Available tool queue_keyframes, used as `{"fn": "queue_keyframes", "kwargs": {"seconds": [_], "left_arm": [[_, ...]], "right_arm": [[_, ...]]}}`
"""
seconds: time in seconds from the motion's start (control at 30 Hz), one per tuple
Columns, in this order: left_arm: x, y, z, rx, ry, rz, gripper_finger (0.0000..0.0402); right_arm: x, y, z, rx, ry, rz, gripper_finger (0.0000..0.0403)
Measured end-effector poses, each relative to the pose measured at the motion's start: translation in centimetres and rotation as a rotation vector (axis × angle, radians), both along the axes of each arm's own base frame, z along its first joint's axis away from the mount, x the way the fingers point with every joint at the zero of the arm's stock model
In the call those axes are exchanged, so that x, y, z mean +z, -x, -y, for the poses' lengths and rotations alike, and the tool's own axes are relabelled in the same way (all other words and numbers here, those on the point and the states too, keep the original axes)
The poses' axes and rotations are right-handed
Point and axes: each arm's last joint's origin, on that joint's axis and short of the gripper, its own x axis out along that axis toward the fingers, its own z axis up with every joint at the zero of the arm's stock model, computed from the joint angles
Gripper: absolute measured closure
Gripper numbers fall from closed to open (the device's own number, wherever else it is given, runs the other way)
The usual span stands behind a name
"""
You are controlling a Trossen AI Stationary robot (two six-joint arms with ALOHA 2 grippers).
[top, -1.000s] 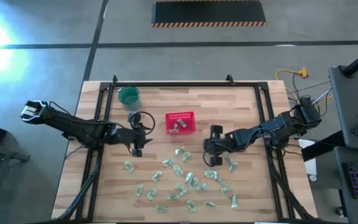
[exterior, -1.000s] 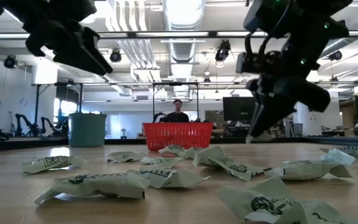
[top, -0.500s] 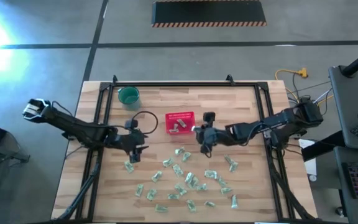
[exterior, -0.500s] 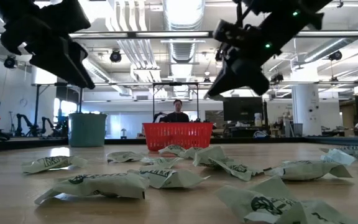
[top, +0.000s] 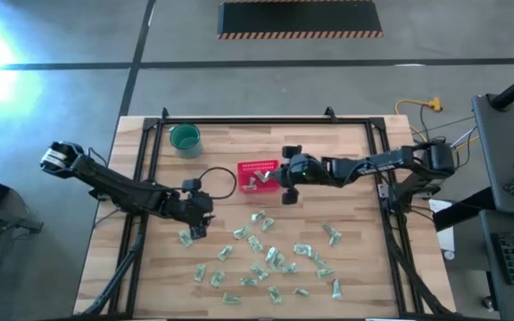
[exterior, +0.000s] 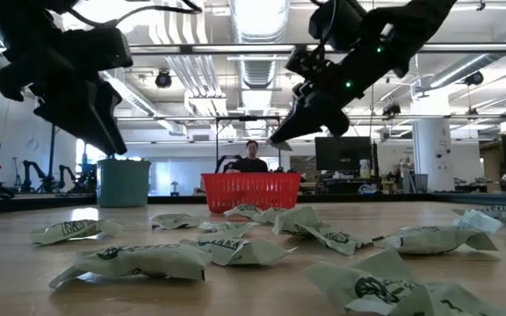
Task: Pick and place items into bin
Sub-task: Put the stevia packet into the red bin
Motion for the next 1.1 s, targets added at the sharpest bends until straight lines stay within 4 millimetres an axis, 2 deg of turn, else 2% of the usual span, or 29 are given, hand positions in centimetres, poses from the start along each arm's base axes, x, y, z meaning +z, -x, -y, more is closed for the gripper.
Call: {"fn": "queue_keyframes", "kwargs": {"seconds": [0.17, 0.27, 0.5, 0.63, 0.87, 1.1], "left_arm": [[-0.1, 0.0, 0.1, 0.009, 0.025, -0.005, 0.0212], [0.0, 0.0, 0.1, 0.010, 0.028, 0.001, 0.0212], [-0.1, 0.1, 0.0, 0.010, 0.025, -0.014, 0.0212], [-0.5, 0.6, 0.2, 0.020, 0.075, -0.065, 0.0212], [-0.9, 1.8, 1.1, 0.027, 0.265, -0.213, 0.0212], [-1.5, 2.9, 3.3, 0.080, 0.321, -0.329, 0.0212]], "right_arm": [[-1.2, -0.5, 0.8, 0.006, 0.020, -0.014, 0.0389], [-1.6, -0.6, 0.9, 0.034, 0.000, -0.023, 0.0366], [-0.6, -0.4, 0.9, 0.035, 0.003, 0.000, 0.0288], [0.0, 0.0, 0.2, 0.055, 0.002, -0.012, 0.0263], [0.6, 0.4, -1.2, 0.134, -0.032, -0.040, 0.0257], [0.4, 0.6, -1.8, 0.159, -0.043, -0.062, 0.0268]]}}
